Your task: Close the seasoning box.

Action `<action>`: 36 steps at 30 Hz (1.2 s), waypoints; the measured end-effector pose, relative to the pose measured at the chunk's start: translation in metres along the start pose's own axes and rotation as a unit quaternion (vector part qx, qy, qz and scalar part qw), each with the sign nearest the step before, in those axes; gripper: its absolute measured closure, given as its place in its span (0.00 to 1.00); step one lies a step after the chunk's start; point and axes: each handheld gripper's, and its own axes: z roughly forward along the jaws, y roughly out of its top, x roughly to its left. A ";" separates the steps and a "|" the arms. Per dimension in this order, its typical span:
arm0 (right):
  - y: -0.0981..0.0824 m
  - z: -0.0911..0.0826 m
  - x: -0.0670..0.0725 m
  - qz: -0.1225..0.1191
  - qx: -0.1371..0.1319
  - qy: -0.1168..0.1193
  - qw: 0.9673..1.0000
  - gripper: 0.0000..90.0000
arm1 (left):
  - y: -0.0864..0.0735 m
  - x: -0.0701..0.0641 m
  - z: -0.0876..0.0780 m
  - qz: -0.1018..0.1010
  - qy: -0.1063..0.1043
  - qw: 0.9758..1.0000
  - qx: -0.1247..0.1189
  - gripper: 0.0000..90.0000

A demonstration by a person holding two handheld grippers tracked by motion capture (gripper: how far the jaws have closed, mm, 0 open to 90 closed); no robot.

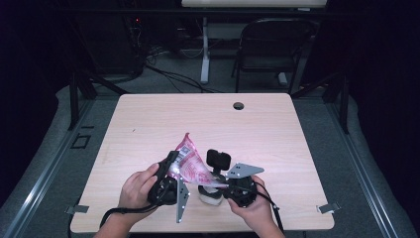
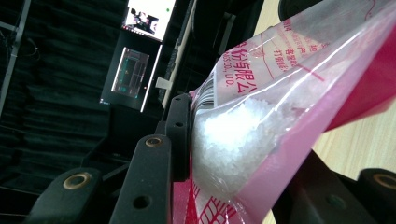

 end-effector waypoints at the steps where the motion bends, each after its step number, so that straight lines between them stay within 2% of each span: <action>1: 0.000 0.000 0.000 0.000 0.000 0.000 1.000 0.98 | 0.000 0.000 0.000 -0.001 -0.001 1.000 0.000 0.78; 36: -0.001 -0.003 0.000 0.003 -0.004 -0.003 1.000 0.98 | 0.003 0.001 -0.001 0.000 0.002 1.000 -0.006 0.77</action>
